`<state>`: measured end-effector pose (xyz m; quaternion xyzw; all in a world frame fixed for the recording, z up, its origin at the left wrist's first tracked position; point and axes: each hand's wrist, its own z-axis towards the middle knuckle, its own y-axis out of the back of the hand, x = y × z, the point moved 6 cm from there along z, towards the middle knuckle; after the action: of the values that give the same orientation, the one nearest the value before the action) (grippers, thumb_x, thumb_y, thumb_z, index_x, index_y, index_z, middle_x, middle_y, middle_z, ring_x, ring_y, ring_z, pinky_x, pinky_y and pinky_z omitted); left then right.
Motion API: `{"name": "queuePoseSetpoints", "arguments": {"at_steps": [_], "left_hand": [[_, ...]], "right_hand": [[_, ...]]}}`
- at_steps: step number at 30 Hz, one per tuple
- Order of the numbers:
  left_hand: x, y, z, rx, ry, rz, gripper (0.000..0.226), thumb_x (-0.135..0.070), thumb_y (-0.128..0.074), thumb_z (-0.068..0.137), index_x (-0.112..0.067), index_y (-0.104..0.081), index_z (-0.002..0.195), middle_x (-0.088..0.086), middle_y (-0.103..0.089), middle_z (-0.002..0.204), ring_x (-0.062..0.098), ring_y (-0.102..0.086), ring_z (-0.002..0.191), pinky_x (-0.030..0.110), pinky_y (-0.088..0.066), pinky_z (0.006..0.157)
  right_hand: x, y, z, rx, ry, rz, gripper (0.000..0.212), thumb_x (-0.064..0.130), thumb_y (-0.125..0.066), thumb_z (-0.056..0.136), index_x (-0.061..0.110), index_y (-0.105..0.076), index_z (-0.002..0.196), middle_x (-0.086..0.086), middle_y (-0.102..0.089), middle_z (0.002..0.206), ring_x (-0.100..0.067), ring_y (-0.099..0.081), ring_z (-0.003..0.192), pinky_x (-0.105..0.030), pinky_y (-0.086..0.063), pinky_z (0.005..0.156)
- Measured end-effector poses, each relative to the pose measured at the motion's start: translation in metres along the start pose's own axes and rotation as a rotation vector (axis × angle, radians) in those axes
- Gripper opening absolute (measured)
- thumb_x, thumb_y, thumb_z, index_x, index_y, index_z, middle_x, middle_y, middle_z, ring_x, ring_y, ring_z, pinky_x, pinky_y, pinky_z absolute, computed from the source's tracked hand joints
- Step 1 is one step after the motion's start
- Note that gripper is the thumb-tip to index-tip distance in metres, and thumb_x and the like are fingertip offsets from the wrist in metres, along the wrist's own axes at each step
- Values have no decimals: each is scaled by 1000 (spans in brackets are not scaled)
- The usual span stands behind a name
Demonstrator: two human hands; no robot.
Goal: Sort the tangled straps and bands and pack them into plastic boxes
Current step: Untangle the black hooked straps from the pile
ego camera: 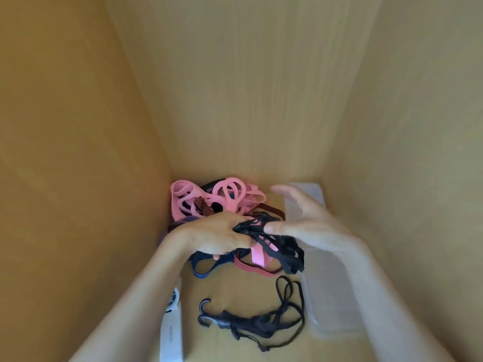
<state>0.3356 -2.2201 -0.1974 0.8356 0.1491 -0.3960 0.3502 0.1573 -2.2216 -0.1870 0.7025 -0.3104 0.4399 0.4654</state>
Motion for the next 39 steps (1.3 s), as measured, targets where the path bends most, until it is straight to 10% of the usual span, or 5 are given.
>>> {"name": "queuePoseSetpoints", "arguments": {"at_steps": [3,6,10,32,39], "left_hand": [[0,-11,1,40,-11,62,25,-28,-62,90,-48,-66,76,-17,-54,47,2,-47,40,27,-43,47],[21,-16,-3,3,47,84,4,-31,-64,86,-28,-63,84,-11,-50,51,8,-47,42,24,-41,45],[56,-29,-15,-20,88,27,9,-28,-62,85,-20,-60,88,-6,-40,58,15,-40,50,28,-38,47],[144,-97,-42,-350,110,560,33,-33,-55,93,-30,-51,125,-10,-52,123,13,-43,124,29,-31,103],[151,-117,-54,-275,151,401,95,-78,-64,62,-42,-33,145,-21,-35,141,5,-24,134,27,-20,115]], "right_hand": [[-8,-43,0,130,-10,-135,83,50,-91,53,52,-49,125,32,-63,115,11,-61,107,-18,-51,90],[-28,-58,-2,25,30,-245,25,27,-77,76,35,-62,95,12,-71,90,-5,-67,81,-37,-59,74],[-60,-60,-9,92,0,-162,5,29,-66,87,33,-63,89,5,-72,83,-1,-63,64,-26,-50,64],[-109,-123,-49,200,-13,-696,49,61,-57,90,24,-47,121,13,-47,120,-13,-47,112,-30,-44,88],[-115,-132,-60,260,-29,-808,102,86,-55,61,27,-34,141,11,-39,133,-17,-33,128,-36,-26,115]]}}
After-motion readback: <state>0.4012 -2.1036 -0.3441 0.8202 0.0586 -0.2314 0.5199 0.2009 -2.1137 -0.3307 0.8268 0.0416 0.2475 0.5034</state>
